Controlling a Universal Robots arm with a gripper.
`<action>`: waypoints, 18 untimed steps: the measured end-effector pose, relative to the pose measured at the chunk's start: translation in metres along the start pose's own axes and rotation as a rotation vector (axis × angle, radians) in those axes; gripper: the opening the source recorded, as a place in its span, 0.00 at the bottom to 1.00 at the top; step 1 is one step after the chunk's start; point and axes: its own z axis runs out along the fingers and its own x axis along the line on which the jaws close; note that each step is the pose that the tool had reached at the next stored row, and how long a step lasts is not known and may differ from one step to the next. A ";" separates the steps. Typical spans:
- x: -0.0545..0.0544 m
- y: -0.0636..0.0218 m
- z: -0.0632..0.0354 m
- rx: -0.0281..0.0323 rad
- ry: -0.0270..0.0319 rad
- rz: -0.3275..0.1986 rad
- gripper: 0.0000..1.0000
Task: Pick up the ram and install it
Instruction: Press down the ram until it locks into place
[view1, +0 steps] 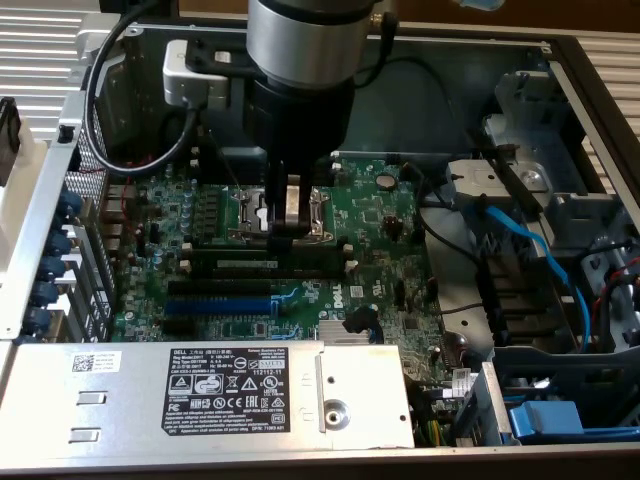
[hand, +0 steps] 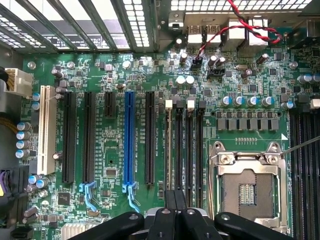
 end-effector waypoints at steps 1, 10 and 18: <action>0.000 0.0000 0.0001 0.0000 0.0001 0.000 0.10; 0.000 -0.0001 0.0022 -0.0002 0.0004 0.000 0.10; 0.000 -0.0001 0.0027 -0.0002 0.0002 0.000 0.10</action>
